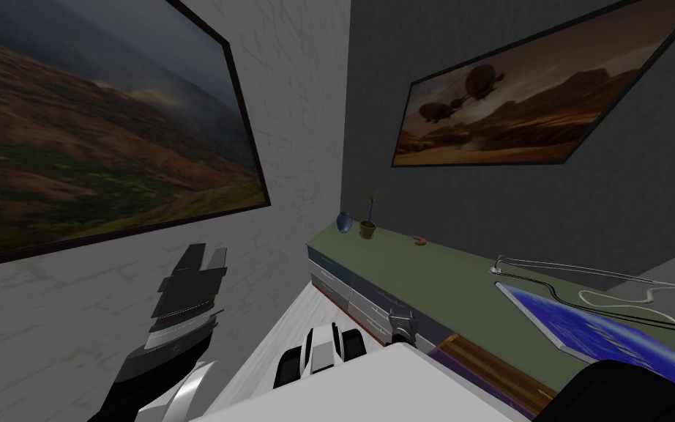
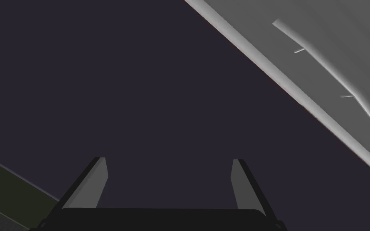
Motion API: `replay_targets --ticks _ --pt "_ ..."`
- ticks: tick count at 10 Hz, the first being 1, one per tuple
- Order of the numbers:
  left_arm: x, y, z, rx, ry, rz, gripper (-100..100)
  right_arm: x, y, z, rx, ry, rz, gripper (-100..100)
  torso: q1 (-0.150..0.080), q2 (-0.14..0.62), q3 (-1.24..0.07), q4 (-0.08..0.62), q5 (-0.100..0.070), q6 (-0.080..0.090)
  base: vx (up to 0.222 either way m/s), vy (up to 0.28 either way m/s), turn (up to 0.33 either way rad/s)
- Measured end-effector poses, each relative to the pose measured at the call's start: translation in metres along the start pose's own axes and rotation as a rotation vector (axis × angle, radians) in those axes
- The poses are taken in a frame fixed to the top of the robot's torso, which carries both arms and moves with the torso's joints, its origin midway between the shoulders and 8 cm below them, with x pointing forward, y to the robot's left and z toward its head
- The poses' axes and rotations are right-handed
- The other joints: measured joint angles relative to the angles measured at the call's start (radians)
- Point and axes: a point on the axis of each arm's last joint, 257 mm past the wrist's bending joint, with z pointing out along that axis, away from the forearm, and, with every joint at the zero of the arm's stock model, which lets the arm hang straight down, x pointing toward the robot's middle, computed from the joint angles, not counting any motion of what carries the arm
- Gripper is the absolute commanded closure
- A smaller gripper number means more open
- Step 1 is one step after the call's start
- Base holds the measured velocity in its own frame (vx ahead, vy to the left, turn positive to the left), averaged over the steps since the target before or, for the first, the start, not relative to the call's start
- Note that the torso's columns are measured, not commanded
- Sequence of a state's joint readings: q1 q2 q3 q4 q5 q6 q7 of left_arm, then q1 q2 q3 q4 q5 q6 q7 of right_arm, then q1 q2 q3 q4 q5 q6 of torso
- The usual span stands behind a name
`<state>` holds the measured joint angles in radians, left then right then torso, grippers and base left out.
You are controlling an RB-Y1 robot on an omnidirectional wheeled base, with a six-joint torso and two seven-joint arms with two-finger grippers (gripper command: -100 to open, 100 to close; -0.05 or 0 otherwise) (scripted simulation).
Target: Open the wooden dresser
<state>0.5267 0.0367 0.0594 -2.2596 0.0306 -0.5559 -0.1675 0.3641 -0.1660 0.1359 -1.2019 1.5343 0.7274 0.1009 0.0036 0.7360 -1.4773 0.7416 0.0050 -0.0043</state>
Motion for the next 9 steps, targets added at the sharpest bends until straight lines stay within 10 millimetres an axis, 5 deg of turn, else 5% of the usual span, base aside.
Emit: replay_targets --ticks 9 --pt "0.000 0.000 0.000 0.000 0.000 0.000 0 0.008 -0.028 -0.017 0.147 -0.062 -0.341 -100 0.006 0.001 -0.001 0.001 0.001 -0.003 0.010 0.007 0.067"
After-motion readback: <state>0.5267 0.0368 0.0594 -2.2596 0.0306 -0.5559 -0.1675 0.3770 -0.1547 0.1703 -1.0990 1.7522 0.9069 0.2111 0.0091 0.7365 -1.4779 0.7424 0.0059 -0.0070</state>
